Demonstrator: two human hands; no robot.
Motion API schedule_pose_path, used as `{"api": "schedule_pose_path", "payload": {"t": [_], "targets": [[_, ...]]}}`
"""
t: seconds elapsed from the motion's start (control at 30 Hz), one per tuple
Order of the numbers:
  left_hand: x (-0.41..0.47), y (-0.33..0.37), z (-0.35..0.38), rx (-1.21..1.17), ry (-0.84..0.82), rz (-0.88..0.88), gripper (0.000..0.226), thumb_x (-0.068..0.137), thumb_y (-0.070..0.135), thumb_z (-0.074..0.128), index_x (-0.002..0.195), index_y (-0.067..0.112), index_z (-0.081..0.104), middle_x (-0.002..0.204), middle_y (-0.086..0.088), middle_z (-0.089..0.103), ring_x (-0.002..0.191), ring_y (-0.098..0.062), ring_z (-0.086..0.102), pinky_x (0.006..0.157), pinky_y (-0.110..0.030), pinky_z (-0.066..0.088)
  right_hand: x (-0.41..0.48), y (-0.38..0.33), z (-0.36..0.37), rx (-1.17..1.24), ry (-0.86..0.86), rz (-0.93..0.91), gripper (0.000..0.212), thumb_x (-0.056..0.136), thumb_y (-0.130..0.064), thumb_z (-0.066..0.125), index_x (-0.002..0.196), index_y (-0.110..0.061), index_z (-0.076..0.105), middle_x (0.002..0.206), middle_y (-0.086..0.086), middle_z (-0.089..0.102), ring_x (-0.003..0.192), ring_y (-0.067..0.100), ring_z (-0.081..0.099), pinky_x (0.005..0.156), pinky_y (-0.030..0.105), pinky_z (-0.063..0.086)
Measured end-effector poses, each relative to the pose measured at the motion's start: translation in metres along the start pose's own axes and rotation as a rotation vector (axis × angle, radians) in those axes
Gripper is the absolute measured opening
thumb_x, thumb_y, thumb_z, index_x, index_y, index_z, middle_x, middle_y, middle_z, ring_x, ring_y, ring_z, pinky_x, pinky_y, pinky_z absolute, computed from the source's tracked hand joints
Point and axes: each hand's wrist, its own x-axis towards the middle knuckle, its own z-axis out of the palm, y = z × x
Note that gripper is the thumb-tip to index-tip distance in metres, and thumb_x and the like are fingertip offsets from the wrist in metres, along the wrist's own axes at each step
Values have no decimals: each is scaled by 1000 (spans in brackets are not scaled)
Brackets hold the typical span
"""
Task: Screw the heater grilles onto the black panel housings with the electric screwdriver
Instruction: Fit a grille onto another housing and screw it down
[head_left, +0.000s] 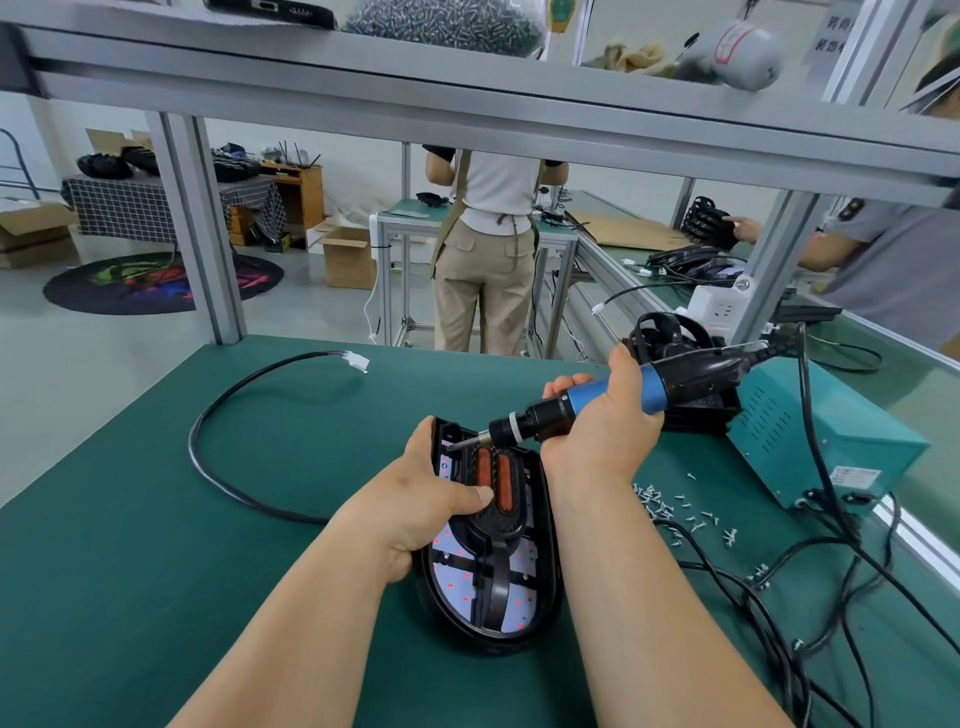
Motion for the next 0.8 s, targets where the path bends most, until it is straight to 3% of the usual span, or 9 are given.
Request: {"api": "schedule_pose_path", "payload": {"t": [0.33,0.5,0.57,0.7,0.8], "targets": [[2,-2,-1,-26,-13,10,81,85,-5,70,149,28,34,125,-13,66,112,-36,65,103,-52,47,1,-6,1,11,46,78,21,87,-17,72,96,-17,54,62,7,51,47,21,50,54,31,51],[1,0,-2,-43,-15,12,56,86,-9,66,129,24,52,105,-13,74,100,-39,70,91,-56,55,3,-14,0,-32,19,148,25,86,-24,72,98,-14,52,65,8,52,48,21,52,55,31,53],[1,0,-4,-56,-7,6,65,85,-8,67,137,25,47,106,-11,74,98,-36,72,92,-53,55,7,-21,-1,-78,3,211,34,88,-32,69,106,-11,51,71,9,51,48,21,53,56,31,54],[1,0,-15,-78,47,-21,100,82,-2,74,156,34,19,123,-5,68,102,-26,71,98,-45,52,20,-46,-7,-304,-77,364,47,95,-49,58,117,-8,50,85,14,53,59,23,57,59,35,54],[1,-1,-25,-128,59,-53,101,77,1,80,155,28,24,136,-13,60,115,-33,64,105,-52,46,25,-62,-17,-450,-132,418,41,99,-44,55,118,-9,47,91,17,53,53,27,63,51,37,55]]}}
